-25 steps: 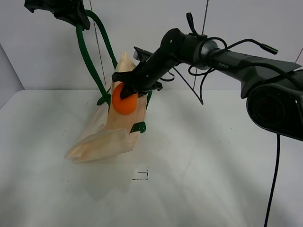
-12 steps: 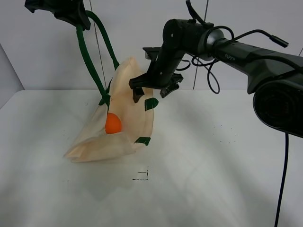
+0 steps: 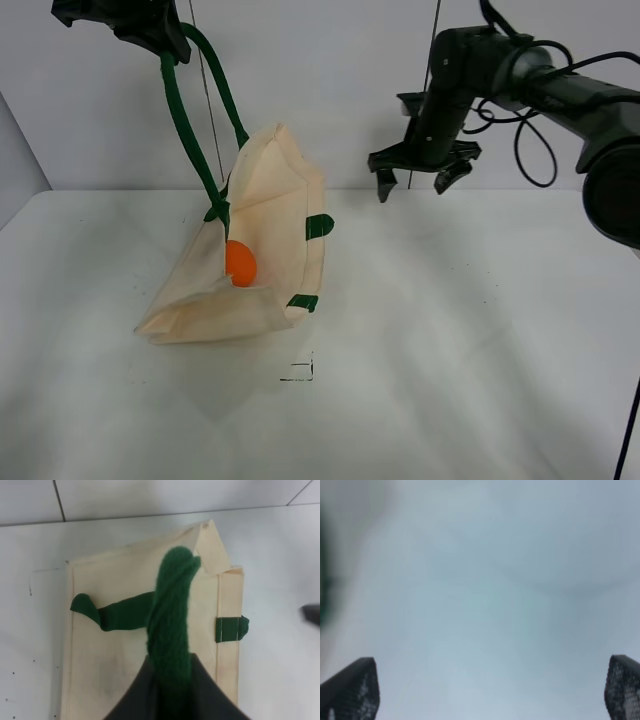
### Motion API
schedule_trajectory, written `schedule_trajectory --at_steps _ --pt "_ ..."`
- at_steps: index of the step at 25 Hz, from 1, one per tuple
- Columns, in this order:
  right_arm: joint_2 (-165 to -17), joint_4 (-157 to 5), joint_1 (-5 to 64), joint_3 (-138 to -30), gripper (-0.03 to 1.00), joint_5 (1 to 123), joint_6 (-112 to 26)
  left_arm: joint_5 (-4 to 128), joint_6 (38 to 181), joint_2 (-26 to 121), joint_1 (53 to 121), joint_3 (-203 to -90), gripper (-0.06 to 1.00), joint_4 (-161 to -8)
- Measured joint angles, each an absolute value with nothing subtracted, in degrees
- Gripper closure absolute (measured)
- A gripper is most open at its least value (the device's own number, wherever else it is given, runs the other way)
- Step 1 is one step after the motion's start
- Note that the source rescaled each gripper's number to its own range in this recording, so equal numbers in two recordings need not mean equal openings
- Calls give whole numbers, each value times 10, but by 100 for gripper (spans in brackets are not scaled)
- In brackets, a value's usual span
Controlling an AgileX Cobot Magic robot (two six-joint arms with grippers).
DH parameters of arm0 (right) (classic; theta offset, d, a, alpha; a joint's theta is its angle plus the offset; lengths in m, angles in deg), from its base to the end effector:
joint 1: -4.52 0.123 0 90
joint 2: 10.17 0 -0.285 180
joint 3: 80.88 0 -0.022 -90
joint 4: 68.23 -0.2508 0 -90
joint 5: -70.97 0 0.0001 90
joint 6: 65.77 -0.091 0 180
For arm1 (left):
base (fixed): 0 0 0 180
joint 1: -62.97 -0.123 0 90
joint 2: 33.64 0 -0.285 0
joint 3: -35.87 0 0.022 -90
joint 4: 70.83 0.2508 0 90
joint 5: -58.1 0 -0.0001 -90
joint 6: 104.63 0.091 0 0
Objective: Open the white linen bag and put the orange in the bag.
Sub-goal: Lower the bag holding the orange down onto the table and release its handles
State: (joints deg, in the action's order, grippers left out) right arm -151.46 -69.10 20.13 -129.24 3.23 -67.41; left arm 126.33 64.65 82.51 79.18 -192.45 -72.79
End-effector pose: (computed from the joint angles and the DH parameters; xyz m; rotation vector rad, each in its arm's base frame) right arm 0.4851 0.1369 0.2245 -0.3369 2.7885 0.0926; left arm 0.3954 -0.1180 0.4283 0.1146 2.3878 -0.2674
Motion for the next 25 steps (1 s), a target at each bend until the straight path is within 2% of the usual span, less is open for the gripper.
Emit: schedule_trajectory --at_steps 7,17,22,25 --pt "-1515 -686 96 -1292 -3 16 -674 1263 647 825 792 -1924 94 -728" --pt "-1491 -691 101 -1273 -3 17 -661 1263 647 825 792 -1924 94 -728" --pt "-1407 -692 103 -1173 -3 17 -658 1263 647 825 792 -1924 94 -728" --pt "-1321 -692 103 -1065 -3 17 -658 1263 647 825 792 -1924 94 -728"
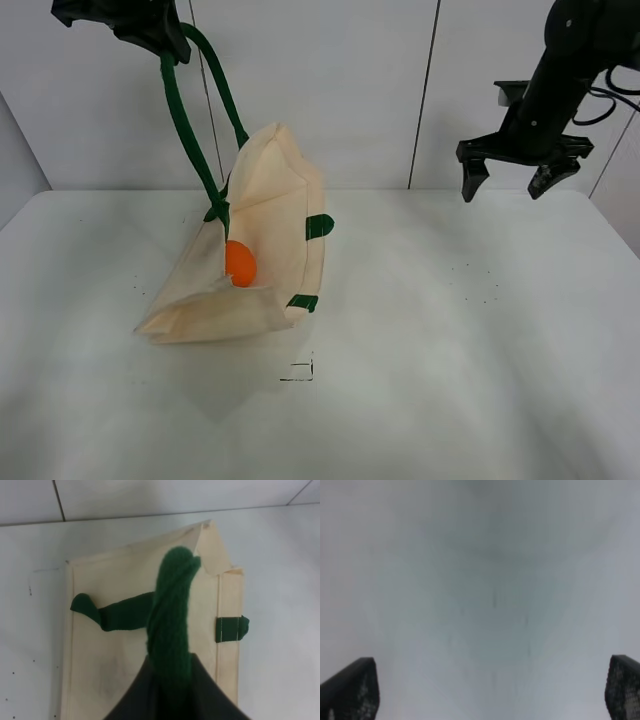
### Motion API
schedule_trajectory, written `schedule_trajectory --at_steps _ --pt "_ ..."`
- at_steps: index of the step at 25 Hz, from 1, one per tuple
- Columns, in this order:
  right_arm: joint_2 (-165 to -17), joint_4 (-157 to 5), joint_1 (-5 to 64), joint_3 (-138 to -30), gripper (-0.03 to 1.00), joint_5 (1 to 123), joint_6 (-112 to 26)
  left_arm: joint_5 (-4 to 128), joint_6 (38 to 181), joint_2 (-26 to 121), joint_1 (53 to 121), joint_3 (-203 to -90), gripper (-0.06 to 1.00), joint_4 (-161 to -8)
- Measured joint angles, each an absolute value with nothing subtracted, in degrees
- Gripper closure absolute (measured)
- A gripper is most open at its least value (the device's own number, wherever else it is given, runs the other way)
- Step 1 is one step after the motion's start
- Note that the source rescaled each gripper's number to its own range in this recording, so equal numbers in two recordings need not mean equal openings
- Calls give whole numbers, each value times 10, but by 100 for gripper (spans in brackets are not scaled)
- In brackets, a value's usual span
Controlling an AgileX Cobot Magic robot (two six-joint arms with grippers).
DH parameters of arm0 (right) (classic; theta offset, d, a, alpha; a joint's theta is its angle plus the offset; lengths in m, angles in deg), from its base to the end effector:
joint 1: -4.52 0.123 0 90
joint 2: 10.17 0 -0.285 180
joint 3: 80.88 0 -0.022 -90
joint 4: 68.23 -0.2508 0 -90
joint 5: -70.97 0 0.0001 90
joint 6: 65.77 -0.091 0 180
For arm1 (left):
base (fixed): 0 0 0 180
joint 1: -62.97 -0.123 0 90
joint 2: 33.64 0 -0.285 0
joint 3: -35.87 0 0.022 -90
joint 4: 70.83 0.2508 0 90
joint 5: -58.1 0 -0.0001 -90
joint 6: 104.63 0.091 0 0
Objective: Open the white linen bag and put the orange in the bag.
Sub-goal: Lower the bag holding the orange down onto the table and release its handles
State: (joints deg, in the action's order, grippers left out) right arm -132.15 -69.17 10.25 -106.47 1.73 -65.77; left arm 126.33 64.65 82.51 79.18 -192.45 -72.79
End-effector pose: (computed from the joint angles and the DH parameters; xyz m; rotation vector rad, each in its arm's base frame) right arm 0.4229 0.0438 0.2705 -0.1389 2.8883 0.0414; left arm 0.3954 -0.1180 0.4283 0.1146 2.3878 -0.2674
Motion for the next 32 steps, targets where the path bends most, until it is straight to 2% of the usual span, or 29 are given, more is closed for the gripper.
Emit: schedule_trajectory --at_steps 12,18,23,28,32 --pt "-909 -690 103 -591 -3 17 -667 1263 649 825 792 -1924 94 -728" --pt "-675 -689 103 -405 -3 87 -665 1263 649 825 792 -1924 94 -728" --pt "-493 -686 103 -325 -3 118 -654 1263 651 825 792 -1924 94 -728" --pt "-361 -682 103 -323 -3 122 -654 1263 651 825 792 -1924 94 -728" --pt "-311 -682 103 -323 -3 122 -654 1263 651 825 792 -1924 94 -728"
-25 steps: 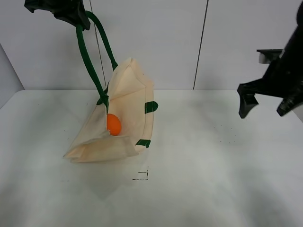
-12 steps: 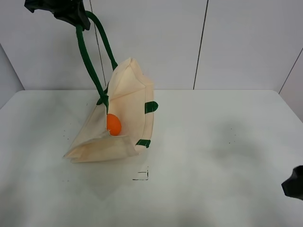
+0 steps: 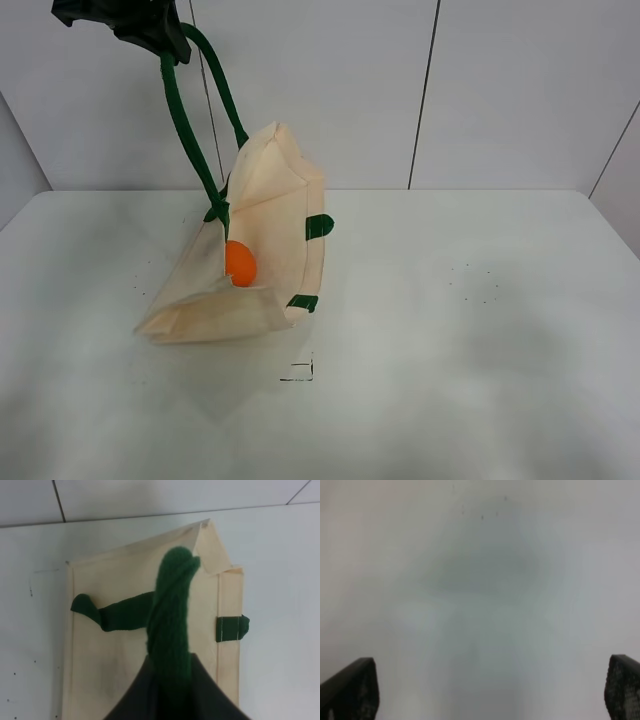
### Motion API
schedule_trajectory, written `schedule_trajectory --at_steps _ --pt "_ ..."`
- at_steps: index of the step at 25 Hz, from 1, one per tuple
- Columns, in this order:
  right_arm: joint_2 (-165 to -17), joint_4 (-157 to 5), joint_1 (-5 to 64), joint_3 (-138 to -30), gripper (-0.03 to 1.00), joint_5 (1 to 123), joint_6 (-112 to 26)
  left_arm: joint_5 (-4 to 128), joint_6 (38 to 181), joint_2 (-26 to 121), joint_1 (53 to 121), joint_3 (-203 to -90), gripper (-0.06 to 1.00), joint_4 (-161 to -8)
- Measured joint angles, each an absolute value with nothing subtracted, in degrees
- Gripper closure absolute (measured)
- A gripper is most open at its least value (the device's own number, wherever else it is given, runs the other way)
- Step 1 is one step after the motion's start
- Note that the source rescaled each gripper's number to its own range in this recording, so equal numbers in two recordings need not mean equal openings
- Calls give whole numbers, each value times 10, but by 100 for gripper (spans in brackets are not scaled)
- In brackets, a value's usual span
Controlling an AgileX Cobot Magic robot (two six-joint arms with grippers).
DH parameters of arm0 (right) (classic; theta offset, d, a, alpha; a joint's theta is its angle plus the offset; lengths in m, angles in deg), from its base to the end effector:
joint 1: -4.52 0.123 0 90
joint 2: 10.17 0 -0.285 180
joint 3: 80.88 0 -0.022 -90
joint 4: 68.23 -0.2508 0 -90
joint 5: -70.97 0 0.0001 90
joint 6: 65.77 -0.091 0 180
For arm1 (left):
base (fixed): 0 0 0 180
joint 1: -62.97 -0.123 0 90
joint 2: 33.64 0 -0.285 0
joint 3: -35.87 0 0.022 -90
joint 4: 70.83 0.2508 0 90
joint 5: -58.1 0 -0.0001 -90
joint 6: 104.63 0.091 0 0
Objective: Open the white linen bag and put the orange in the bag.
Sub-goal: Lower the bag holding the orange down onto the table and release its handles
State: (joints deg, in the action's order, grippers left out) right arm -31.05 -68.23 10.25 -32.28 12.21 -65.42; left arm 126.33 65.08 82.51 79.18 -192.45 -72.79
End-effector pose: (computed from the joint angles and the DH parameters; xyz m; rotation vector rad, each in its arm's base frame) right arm 0.0321 0.0032 0.2767 -0.1187 2.2355 0.0510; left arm 0.3954 -0.1180 0.4283 0.1236 2.3869 -0.2639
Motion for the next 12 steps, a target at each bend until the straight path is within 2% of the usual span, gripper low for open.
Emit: schedule_trajectory --at_steps 12 --pt "-293 -682 70 -320 -3 122 -654 1263 651 825 792 -1924 94 -728"
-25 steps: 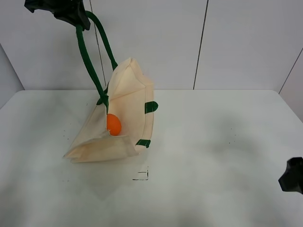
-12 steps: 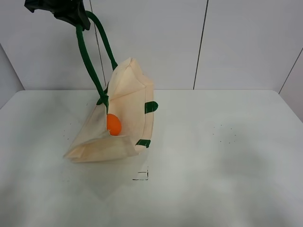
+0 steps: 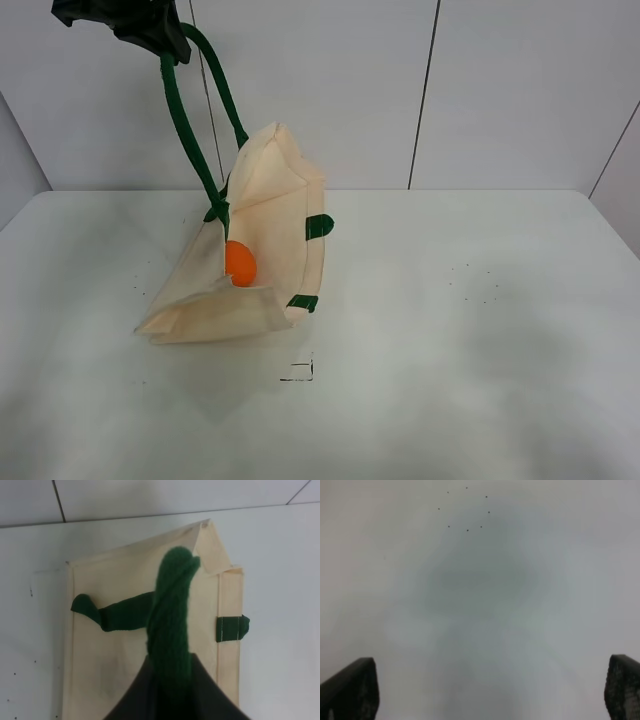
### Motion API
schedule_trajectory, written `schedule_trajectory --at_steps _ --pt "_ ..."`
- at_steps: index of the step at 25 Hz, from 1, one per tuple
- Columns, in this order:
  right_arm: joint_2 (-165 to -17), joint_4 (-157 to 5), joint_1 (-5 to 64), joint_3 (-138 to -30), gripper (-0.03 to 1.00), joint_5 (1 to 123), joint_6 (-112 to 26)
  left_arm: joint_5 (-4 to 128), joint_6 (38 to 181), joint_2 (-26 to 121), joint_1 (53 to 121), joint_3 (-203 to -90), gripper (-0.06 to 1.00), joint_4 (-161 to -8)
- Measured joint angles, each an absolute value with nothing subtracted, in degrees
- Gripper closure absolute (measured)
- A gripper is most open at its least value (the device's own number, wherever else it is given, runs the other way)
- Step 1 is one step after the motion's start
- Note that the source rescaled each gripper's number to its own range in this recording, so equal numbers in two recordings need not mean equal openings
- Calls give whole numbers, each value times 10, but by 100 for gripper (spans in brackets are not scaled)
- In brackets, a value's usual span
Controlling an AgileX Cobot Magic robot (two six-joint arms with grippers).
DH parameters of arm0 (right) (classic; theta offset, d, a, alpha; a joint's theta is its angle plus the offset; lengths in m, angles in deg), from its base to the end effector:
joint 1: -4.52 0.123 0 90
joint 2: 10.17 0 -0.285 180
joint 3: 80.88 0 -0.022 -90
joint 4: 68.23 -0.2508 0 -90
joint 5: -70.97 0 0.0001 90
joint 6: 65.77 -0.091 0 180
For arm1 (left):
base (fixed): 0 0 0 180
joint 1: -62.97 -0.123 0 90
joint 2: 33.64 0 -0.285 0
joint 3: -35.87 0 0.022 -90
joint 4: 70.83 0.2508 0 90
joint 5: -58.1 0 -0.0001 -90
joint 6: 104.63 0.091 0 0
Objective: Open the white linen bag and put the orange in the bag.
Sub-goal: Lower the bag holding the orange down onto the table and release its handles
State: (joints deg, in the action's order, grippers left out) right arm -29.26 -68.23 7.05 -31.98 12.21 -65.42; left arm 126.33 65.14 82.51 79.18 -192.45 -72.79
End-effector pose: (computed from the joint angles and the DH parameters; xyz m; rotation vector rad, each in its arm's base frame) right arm 0.0278 0.0012 0.2761 -0.0556 2.2116 0.0211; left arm 0.3954 -0.1180 0.4283 0.1248 2.3868 -0.2634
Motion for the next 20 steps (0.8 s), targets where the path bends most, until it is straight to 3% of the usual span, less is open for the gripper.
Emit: schedule_trajectory --at_steps 7,20 --pt "-183 -682 70 -320 -3 121 -654 1263 651 825 792 -1924 94 -728" --pt "-180 -689 70 -321 -3 120 -654 1260 661 944 792 -1894 94 -768"
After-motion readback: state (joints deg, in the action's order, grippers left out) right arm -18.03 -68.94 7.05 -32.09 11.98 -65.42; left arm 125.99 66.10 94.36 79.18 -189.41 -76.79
